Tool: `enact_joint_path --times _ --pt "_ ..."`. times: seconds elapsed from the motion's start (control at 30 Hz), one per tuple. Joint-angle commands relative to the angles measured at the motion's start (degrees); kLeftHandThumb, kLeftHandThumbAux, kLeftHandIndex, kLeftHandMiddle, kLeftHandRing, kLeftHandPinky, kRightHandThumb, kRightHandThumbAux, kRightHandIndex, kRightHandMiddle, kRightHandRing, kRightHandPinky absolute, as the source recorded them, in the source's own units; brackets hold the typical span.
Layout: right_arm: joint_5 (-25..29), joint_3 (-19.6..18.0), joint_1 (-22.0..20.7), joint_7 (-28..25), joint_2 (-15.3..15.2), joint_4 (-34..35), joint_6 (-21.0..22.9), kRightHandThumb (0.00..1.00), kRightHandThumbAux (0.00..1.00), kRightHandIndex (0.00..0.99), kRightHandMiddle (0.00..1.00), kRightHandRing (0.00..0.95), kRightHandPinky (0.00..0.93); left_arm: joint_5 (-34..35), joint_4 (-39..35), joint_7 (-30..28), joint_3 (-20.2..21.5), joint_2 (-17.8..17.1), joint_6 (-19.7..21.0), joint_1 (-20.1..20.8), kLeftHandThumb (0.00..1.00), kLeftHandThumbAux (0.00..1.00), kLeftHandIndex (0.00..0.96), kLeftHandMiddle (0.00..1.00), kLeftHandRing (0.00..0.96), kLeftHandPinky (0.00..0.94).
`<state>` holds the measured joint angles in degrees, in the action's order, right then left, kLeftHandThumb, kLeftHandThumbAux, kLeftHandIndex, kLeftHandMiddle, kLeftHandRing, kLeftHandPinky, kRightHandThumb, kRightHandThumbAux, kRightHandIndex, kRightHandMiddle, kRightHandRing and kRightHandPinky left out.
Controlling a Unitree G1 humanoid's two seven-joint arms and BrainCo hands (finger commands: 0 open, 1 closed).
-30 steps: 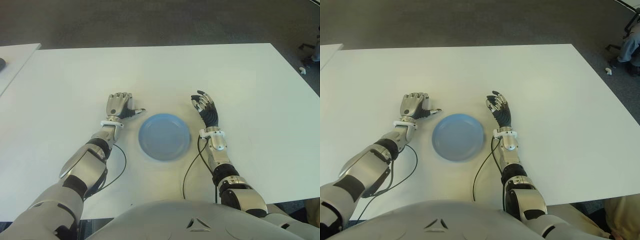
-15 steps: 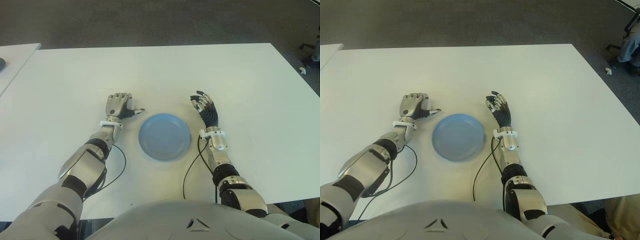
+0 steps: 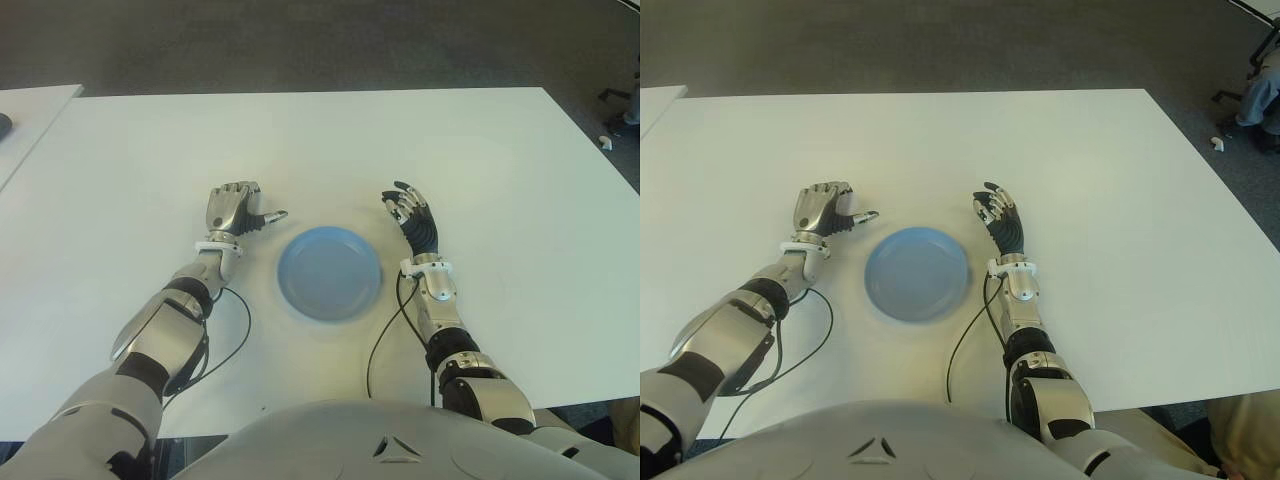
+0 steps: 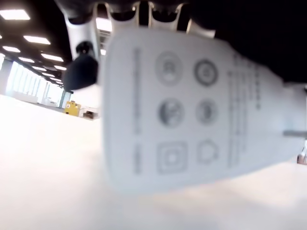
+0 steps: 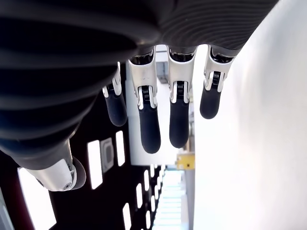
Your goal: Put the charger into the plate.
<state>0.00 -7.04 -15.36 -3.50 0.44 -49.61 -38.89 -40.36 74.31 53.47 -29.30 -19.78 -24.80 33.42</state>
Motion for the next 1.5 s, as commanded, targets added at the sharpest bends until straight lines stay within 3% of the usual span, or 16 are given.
enact_joint_path --times 0.03,0.93,1.5 --pt "1.29 -1.54 12.35 0.99 0.28 -8.89 2.47 0.000 0.601 0.179 0.343 0.290 0.245 1.41 -4.37 0.34 1.59 -1.19 -5.00 -0.79 0.538 0.587 0.844 0.862 0.843 0.822" --pt "1.91 -1.75 11.75 1.52 0.87 -9.25 3.75 0.000 0.612 0.201 0.371 0.320 0.280 -0.87 -15.68 1.47 1.80 -3.55 -12.13 -2.79 0.461 0.566 0.856 0.906 0.890 0.901" --pt "2.10 -2.48 11.09 1.28 1.45 -9.74 3.71 0.000 0.610 0.195 0.354 0.308 0.262 0.37 -33.05 -8.49 2.40 -6.41 -18.16 -9.64 0.481 0.573 0.852 0.906 0.893 0.903"
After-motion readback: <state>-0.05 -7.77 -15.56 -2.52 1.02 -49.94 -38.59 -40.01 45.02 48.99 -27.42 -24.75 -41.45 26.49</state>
